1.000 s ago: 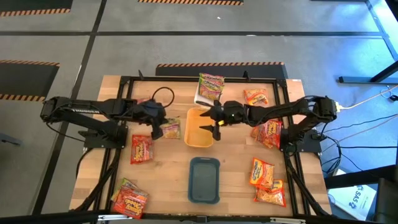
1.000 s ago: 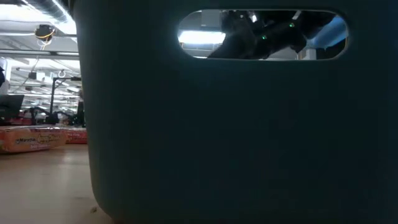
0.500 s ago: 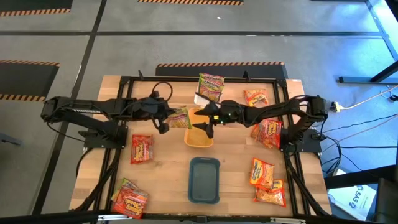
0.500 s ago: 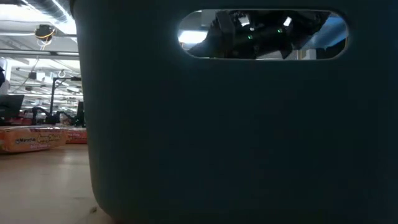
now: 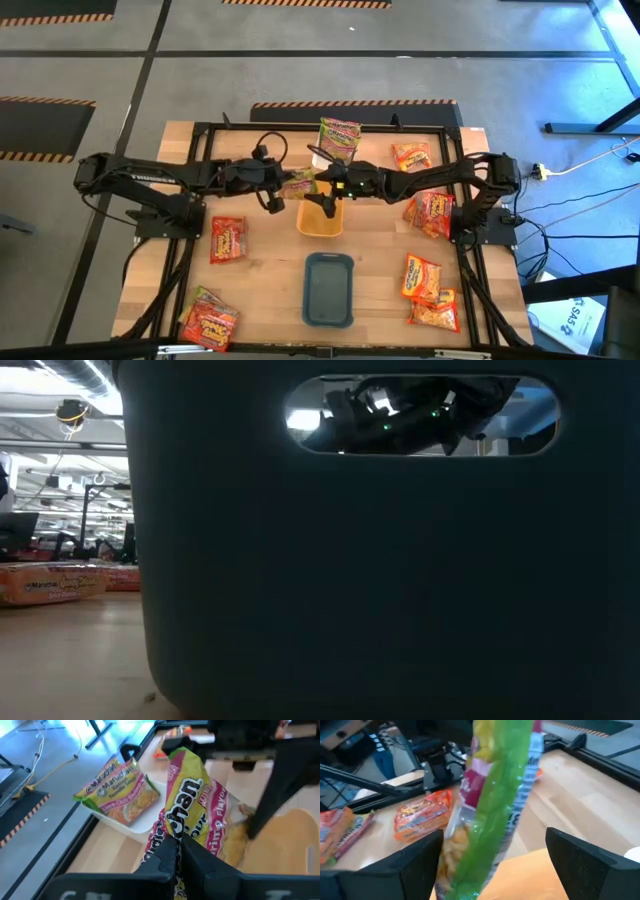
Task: Sort Maruchan noodles
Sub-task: Put the green noodle pack into the white bin
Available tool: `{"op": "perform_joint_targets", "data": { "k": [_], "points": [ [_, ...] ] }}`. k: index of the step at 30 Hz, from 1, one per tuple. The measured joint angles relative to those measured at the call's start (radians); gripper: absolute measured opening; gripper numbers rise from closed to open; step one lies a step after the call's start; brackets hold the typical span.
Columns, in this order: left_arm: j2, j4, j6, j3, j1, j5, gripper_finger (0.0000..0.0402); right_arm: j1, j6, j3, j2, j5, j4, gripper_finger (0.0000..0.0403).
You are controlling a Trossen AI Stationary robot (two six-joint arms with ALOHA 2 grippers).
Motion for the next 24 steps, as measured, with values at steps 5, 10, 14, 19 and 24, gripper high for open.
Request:
{"op": "perform_joint_targets", "data": {
  "k": [5,10,14,19,24],
  "points": [
    [-0.002,0.033,0.001,0.0,-0.017,0.0,0.0006,0.002,-0.006,0.003,0.011,-0.006,0.053,0.0331],
    [-0.002,0.059,0.0,0.0,-0.018,0.001,0.0007,0.002,-0.018,0.003,0.01,-0.022,0.064,0.0289],
    [-0.002,0.073,-0.005,0.0,-0.017,0.007,0.0014,0.002,-0.033,0.003,0.01,-0.026,0.065,0.0218],
    [-0.002,0.076,-0.017,0.0,-0.02,0.021,0.0052,0.002,-0.053,0.003,0.01,-0.025,0.059,0.0126],
    [-0.002,0.074,-0.029,0.0,-0.041,0.026,0.0114,0.002,-0.091,0.003,0.01,-0.025,0.042,0.0093]
  ]
}}
